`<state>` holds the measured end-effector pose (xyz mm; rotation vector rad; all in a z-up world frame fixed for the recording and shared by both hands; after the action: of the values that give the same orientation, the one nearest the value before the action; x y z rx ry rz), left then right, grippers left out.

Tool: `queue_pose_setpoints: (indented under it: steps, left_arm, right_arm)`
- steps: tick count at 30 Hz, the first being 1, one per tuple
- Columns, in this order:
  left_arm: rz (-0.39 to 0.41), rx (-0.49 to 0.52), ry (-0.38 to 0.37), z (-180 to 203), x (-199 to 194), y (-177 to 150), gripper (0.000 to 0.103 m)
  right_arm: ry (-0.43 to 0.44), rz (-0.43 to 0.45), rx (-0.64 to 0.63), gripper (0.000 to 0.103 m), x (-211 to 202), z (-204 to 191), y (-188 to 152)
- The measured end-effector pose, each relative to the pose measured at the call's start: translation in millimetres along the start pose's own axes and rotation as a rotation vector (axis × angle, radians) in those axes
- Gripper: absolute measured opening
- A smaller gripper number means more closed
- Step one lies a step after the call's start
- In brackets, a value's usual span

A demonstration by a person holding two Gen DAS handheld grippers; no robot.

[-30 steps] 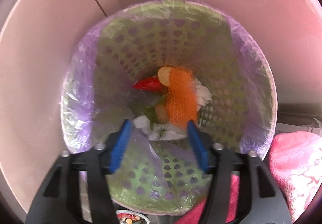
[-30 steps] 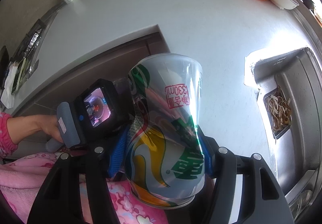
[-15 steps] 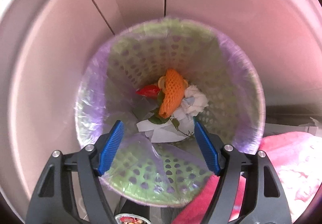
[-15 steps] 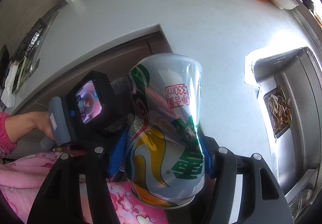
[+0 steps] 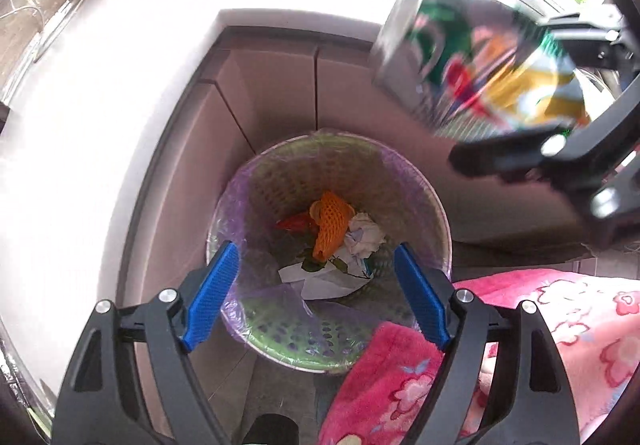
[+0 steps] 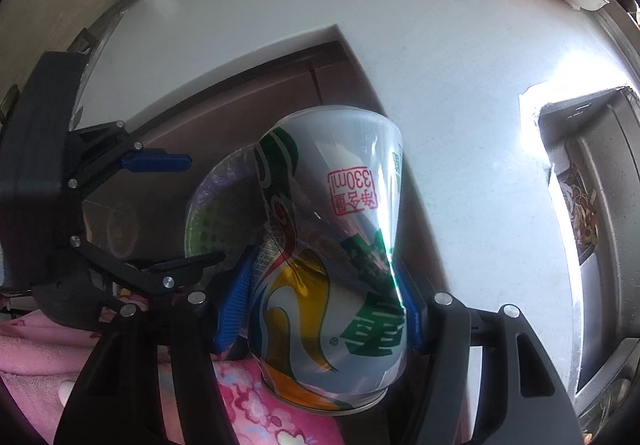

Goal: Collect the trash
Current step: 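Move the soda can over the trash bin and open the right tool, then raise both tools from the bin back over the counter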

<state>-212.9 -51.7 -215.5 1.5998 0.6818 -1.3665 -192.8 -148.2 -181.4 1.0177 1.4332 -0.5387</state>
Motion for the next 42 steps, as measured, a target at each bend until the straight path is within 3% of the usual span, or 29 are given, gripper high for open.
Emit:
queue_pose_setpoints:
  steps: [19, 29, 37, 42]
  left_arm:
    - [-0.074, 0.001, 0.010, -10.4, 8.8, -23.2, 0.077]
    - [-0.100, 0.005, 0.011, -10.9, 20.0, -27.1, 0.077]
    - [-0.105, 0.002, 0.016, -11.4, 22.1, -26.2, 0.077]
    - [-0.108, 0.009, 0.016, -10.0, 24.3, -26.5, 0.077]
  right_arm:
    - [0.018, -0.114, -0.105, 0.063, 87.8, -20.0, -21.1]
    - [0.027, -0.150, -0.140, 0.063, 114.2, -19.2, -26.7]
    - [0.014, -0.166, -0.140, 0.083, 121.3, -18.5, -29.0]
    - [0.014, -0.181, -0.135, 0.083, 123.8, -15.7, -29.3]
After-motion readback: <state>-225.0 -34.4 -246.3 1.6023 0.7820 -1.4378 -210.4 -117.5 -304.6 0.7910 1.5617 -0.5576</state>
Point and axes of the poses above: each gripper's, at about its wrist camera, not at the fingertips, and x roughly the way its jaws point, z to its right, y to its top, the point moved 6 cm from there along x, roughly the way its jaws point, and after that the axes turned 2 degrees about -x, right-handed, at the moved point
